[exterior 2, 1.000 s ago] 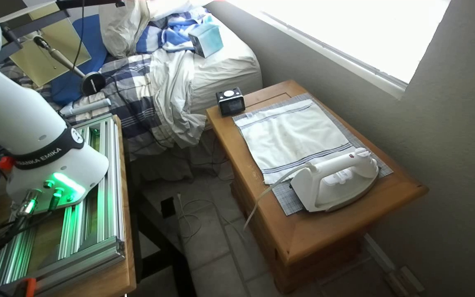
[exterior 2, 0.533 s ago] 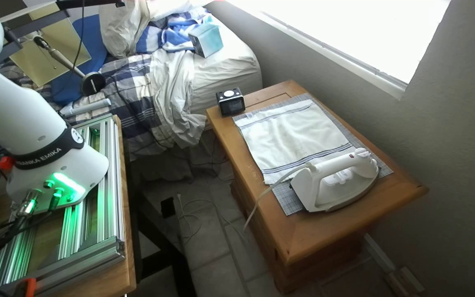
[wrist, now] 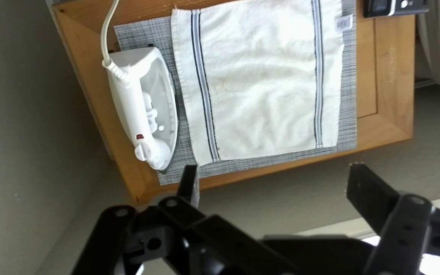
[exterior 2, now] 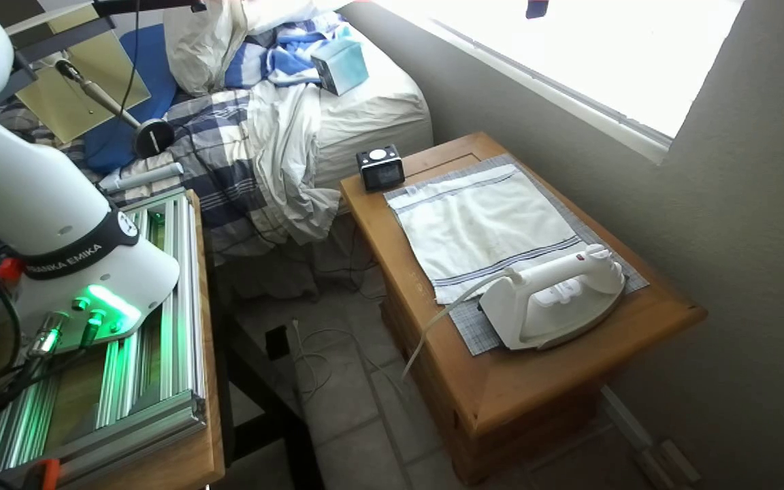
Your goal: Press a button on the pressing iron
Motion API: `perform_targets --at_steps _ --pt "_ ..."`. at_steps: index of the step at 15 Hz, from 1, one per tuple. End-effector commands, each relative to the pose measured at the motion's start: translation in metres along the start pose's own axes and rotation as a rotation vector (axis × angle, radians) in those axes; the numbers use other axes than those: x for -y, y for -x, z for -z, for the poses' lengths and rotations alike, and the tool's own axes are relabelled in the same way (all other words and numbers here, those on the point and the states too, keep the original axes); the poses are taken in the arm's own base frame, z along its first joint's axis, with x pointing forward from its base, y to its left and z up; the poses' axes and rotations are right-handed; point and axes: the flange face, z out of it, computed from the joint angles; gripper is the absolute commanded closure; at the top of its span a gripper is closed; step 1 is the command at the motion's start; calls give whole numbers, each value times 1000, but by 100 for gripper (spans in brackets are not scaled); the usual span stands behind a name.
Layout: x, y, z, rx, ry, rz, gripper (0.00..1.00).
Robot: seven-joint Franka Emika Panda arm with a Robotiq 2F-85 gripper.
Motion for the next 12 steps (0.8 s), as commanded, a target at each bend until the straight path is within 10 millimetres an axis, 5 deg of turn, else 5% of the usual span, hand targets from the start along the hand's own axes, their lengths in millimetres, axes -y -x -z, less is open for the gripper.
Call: perform_targets --at_steps 1,9,12 --pt "-33 -35 -27 -2 27 -1 0" --pt "-107 -71 -87 -14 47 -117 0" --pt "-109 -61 -91 16 56 -120 0"
